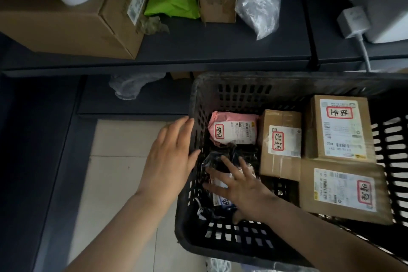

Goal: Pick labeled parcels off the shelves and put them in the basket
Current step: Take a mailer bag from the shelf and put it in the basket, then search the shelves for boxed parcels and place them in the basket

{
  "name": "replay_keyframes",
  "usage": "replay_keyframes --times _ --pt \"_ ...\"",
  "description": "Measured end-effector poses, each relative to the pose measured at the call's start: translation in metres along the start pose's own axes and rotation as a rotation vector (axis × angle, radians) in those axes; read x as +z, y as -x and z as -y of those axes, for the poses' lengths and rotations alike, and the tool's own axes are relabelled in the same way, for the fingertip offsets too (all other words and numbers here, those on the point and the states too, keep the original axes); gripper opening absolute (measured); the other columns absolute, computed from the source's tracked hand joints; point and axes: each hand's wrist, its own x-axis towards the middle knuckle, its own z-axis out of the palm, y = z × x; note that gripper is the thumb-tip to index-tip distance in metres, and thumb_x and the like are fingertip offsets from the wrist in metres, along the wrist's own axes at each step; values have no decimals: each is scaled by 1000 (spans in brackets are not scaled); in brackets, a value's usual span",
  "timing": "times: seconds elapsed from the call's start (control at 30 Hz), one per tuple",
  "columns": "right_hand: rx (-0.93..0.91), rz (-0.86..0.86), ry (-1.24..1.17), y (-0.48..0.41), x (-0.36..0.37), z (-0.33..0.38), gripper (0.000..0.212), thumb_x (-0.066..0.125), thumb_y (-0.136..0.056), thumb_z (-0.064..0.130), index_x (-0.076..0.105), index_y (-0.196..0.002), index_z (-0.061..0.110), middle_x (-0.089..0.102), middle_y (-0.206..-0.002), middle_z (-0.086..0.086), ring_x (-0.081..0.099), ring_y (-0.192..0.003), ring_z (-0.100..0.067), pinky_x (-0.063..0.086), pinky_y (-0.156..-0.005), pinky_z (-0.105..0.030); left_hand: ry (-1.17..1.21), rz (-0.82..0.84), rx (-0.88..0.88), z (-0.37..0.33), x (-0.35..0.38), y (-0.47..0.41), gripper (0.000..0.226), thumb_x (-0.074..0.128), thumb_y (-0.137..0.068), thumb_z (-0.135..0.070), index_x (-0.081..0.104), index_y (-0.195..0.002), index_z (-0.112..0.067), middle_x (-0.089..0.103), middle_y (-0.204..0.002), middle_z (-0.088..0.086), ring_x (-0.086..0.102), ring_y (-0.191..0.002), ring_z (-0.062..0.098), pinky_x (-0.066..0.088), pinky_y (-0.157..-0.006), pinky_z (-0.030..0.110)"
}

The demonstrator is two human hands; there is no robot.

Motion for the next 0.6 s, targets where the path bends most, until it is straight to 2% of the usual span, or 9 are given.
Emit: replay_keyframes --times 0.07,0.2,0.3,0.47,0.6 --pt "65 88 5 -10 13 -5 113 67 -75 57 -24 -141 45 -47 -138 10 -47 -122 -32 -10 -107 -67 5 -8 -12 1 3 3 63 66 -80 -31 48 -132 -2 54 -129 11 51 -116 27 43 -99 38" --pt "166 137 -8 -29 20 -10 94 51 -85 61 -27 -137 50 -45 -140 13 -41 -129 -30 3 -109 -66 26 -13 18 2 10 9 54 60 -82 -30 54 -128 -2 58 -126 10 55 -113 27 48 -95 39" --pt "225 163 -21 -40 19 -9 90 50 -87 59 -23 -139 50 -39 -147 13 -33 -137 -33 4 -108 -66 32 -40 24 2 14 10 50 60 -82 -27 56 -125 -2 58 -126 11 57 -111 27 50 -92 39" --pt "291 177 -29 -47 21 -3 90 51 -87 58 -19 -142 46 -33 -151 9 -28 -139 -35 9 -108 -66 5 -18 24 2 13 11 49 70 -79 -24 59 -122 -4 57 -127 10 59 -110 28 52 -88 39" --pt "253 132 -64 -30 3 2 80 48 -92 51 -4 -150 34 -19 -157 6 -22 -142 -31 -1 -111 -62 -52 34 56 0 2 10 49 72 -76 -28 62 -120 -6 58 -124 9 60 -107 28 54 -83 40"
